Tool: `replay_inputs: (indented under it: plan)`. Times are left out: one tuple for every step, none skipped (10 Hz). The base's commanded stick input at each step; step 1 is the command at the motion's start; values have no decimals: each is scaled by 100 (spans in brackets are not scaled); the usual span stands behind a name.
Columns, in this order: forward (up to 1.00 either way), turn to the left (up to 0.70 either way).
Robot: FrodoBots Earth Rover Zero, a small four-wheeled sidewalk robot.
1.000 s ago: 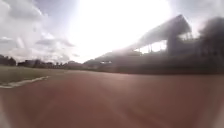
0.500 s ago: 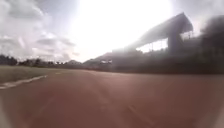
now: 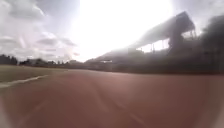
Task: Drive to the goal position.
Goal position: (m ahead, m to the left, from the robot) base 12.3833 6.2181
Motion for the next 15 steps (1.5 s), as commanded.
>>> replay_inputs:
  plan:
    - [70,0]
    - [70,0]
    - [70,0]
    - [70,0]
    - [70,0]
    - [70,0]
    - [70,0]
    - [70,0]
    - [70,0]
    - [70,0]
    - [70,0]
    - [70,0]
    - [70,0]
    - [70,0]
    - [70,0]
